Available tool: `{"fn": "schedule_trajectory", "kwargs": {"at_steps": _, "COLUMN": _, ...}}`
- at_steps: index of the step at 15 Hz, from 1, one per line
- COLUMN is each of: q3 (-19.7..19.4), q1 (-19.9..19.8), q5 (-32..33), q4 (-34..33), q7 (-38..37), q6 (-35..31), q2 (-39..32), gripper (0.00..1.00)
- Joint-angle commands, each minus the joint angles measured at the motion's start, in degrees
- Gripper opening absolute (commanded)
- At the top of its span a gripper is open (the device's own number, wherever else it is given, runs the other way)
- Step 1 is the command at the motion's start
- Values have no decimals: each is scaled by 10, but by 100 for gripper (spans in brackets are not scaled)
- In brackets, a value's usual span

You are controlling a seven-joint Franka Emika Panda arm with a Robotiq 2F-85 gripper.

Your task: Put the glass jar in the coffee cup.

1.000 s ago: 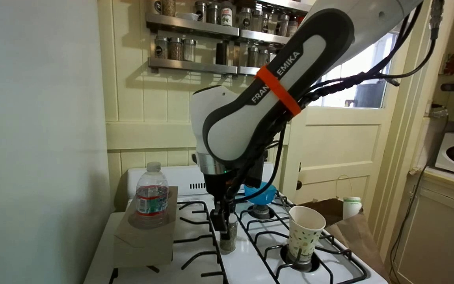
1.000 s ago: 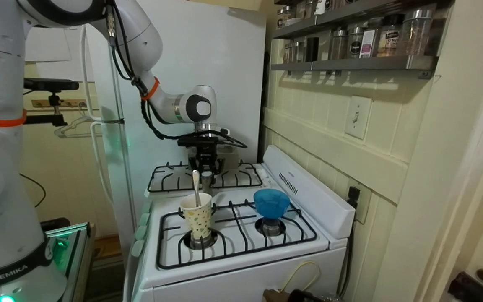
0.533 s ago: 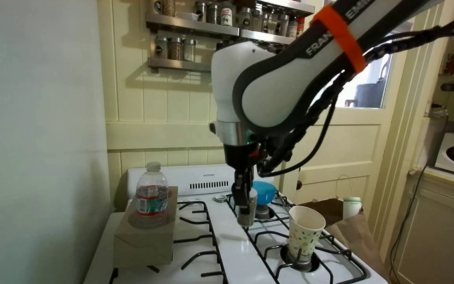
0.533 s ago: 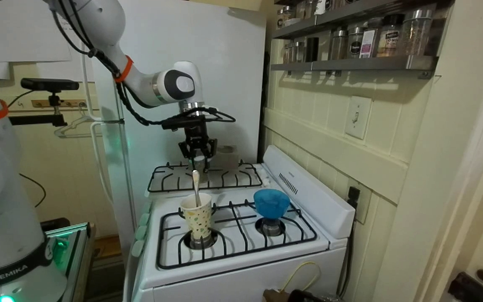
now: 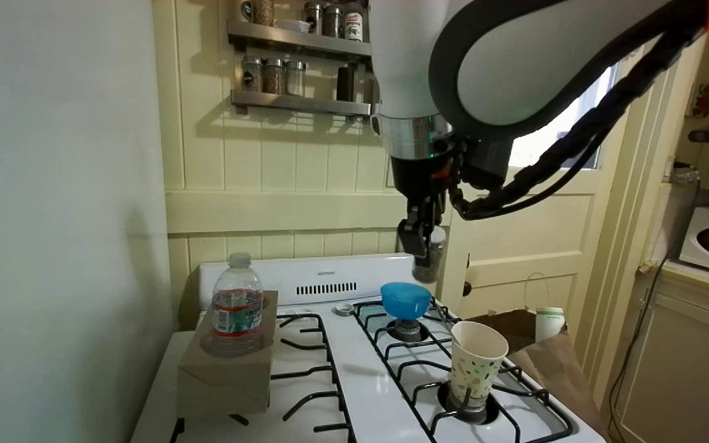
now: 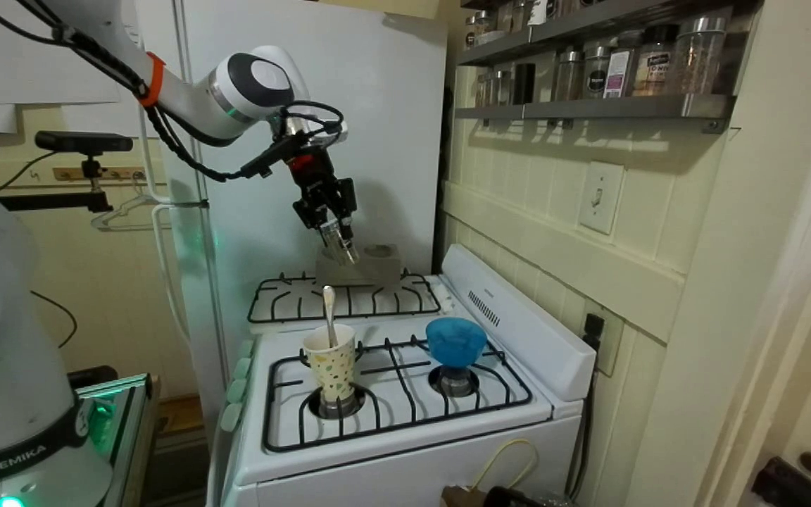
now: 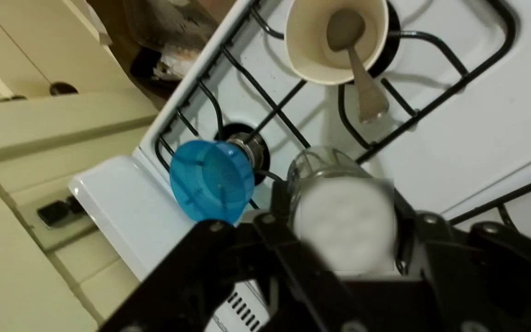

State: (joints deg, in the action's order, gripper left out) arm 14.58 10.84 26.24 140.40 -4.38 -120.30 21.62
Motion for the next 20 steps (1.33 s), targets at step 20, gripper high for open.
{"fn": "schedule_trajectory", "kwargs": {"at_steps": 20, "q3": -69, "q1": -24, "q5": -104, "q4": 168, "q7": 7, "q6": -172, "q2": 23, "gripper": 24}}
